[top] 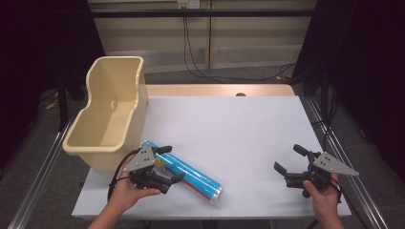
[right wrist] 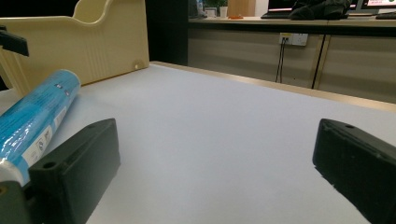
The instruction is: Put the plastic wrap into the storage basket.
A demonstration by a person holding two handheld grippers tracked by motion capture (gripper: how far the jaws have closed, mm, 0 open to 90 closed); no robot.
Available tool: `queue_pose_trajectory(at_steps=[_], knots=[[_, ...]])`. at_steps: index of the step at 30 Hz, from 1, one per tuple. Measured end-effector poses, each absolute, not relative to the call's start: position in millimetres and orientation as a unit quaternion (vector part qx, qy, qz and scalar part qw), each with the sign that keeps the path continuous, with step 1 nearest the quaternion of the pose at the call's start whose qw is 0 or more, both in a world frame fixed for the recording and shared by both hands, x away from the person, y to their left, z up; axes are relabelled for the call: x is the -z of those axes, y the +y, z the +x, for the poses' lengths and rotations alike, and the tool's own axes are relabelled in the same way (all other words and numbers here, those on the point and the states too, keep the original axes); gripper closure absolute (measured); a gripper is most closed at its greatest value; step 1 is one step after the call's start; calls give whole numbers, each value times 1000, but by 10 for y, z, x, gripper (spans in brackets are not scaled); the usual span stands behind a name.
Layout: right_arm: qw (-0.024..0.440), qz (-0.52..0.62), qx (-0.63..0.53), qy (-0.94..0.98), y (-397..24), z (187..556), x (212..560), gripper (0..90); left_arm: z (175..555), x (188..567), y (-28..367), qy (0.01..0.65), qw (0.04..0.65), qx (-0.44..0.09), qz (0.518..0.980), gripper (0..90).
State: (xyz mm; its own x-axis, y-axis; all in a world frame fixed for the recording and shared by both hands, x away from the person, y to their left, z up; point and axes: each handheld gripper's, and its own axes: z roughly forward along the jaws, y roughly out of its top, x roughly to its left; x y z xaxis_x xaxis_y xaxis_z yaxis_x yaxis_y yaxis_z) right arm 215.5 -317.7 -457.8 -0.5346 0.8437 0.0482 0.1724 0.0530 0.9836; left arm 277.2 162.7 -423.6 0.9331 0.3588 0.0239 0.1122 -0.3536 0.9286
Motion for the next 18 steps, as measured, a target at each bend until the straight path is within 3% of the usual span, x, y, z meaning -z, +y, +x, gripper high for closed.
queue_pose_trajectory(at_steps=[5,18], knots=[[293,382,-569,667,-3178,2150,4578,2,2886,4143,1462,121,472,-98,868,54],[295,378,-569,668,-3186,2154,4572,3,3210,4029,1201,78,346,-17,935,45]])
